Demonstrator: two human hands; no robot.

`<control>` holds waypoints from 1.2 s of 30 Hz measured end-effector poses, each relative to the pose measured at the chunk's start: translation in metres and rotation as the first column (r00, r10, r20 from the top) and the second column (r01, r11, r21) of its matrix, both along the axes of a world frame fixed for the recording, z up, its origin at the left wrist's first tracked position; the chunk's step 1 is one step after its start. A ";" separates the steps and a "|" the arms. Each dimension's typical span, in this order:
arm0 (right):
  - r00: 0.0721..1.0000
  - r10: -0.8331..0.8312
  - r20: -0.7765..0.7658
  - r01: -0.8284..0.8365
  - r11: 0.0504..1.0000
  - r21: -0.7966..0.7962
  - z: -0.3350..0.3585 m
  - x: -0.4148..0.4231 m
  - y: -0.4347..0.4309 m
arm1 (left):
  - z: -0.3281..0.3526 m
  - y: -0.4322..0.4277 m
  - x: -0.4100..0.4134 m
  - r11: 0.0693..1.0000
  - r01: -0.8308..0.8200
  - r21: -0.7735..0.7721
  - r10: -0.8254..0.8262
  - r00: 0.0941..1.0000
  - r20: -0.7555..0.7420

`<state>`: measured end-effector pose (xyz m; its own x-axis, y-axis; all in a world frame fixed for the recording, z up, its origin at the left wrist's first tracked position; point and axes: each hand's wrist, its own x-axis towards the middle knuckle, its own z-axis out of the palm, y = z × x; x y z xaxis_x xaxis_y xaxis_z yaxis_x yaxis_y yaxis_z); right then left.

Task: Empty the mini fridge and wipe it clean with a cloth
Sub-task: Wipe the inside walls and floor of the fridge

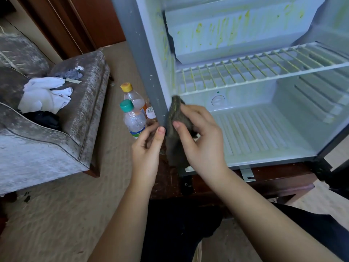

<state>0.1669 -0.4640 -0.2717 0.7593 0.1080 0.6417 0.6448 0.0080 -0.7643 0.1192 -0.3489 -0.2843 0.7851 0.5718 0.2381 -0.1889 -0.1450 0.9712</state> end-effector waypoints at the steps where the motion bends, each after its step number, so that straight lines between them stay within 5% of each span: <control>1: 1.000 0.001 -0.015 -0.002 0.999 -0.036 -0.016 0.000 -0.004 | 0.001 -0.002 0.000 1.000 0.004 -0.014 -0.004 1.000 0.001; 8: 0.971 0.034 -0.238 -0.096 0.963 -0.254 -0.068 0.001 -0.022 | 0.005 -0.012 0.000 0.996 -0.084 -0.026 0.084 0.996 0.006; 14: 0.998 0.060 0.019 -0.057 0.990 -0.126 -0.014 -0.002 -0.012 | 0.004 -0.013 -0.001 0.991 -0.129 -0.014 0.129 0.992 0.003; 18: 0.998 0.057 0.014 -0.056 0.994 -0.091 -0.025 0.002 -0.008 | 0.002 -0.009 -0.001 0.994 -0.107 -0.010 0.107 0.994 -0.031; 22: 0.988 0.101 -0.120 -0.130 0.956 -0.262 -0.076 0.002 -0.024 | 0.000 -0.005 0.002 0.995 -0.100 0.019 0.101 0.994 -0.051; 26: 0.894 0.089 -0.439 -0.224 0.938 -0.266 -0.091 0.007 -0.031 | 0.000 -0.006 0.002 0.994 -0.106 0.013 0.106 0.993 -0.042; 31: 0.990 0.053 -0.132 -0.073 0.986 -0.152 -0.057 -0.018 -0.019 | -0.005 -0.001 0.001 0.995 -0.093 0.030 0.095 0.994 -0.057; 36: 0.990 -0.046 -0.130 0.024 0.987 -0.161 -0.054 -0.014 -0.006 | -0.005 -0.003 0.001 0.994 -0.087 0.065 0.091 0.994 -0.055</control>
